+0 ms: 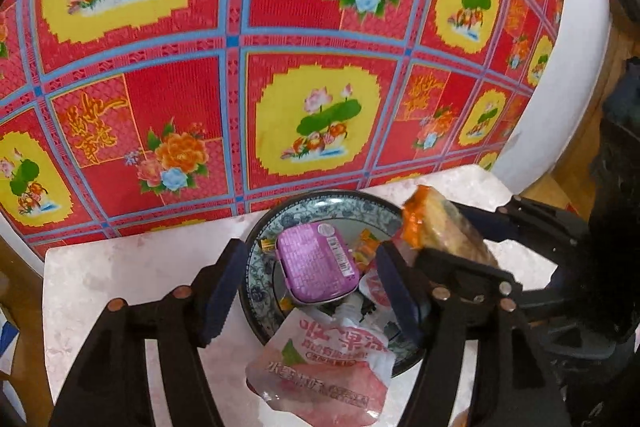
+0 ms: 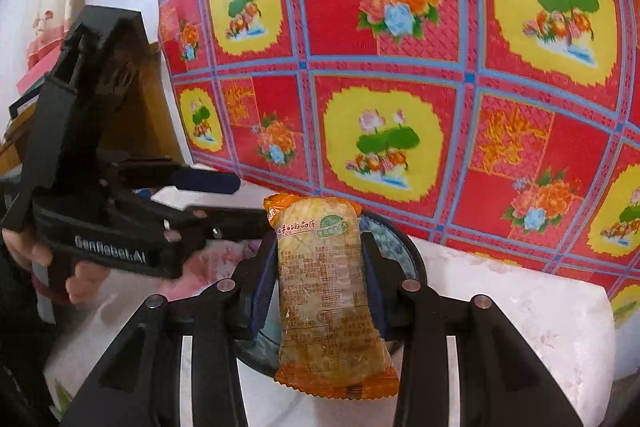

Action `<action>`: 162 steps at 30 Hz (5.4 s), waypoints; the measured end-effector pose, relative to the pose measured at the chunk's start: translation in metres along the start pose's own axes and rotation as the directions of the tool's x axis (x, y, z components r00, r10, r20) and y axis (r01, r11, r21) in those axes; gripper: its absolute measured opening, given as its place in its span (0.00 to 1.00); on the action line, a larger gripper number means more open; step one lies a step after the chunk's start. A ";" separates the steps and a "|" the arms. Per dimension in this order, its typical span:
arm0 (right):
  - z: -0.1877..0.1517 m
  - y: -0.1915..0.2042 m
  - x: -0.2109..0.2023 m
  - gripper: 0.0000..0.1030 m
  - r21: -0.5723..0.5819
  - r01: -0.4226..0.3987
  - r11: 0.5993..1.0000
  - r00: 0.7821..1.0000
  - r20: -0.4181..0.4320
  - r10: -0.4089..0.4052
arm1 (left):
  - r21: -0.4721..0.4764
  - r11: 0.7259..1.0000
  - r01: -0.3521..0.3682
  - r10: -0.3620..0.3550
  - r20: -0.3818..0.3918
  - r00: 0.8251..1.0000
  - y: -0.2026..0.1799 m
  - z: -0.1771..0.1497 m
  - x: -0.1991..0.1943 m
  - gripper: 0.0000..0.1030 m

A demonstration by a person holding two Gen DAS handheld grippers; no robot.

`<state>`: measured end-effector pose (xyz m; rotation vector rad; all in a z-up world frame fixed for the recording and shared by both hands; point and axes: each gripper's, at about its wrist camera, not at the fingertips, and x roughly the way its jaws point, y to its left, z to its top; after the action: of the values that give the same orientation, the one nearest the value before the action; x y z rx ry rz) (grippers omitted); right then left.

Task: Organize snacks
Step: 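Carry the pastry and purple tin onto the plate and open both tools, then grasp a green snack bag with the left tool while the right tool grasps another green bag, then carry both green snack bags over the plate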

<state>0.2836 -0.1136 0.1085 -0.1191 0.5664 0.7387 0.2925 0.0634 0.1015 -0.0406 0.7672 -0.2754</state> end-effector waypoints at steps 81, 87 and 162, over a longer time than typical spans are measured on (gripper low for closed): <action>-0.163 0.059 -0.144 0.39 0.207 0.127 0.970 0.992 -0.020 -0.126 | -0.047 0.999 0.014 -0.012 0.056 0.998 -0.075 -0.214 -0.107 0.40; -0.168 0.067 -0.148 0.39 0.157 0.208 0.965 0.978 -0.046 -0.203 | -0.052 0.999 0.012 -0.009 0.065 0.998 -0.076 -0.215 -0.106 0.40; -0.159 0.085 -0.153 0.30 0.102 0.289 0.952 0.950 0.094 -0.298 | -0.045 0.992 -0.114 0.123 0.320 0.940 -0.082 -0.209 -0.148 0.33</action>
<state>0.0647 -0.1899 0.0631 -0.0794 0.4637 0.4264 0.0281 0.0364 0.0622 -0.0622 0.4452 -0.1384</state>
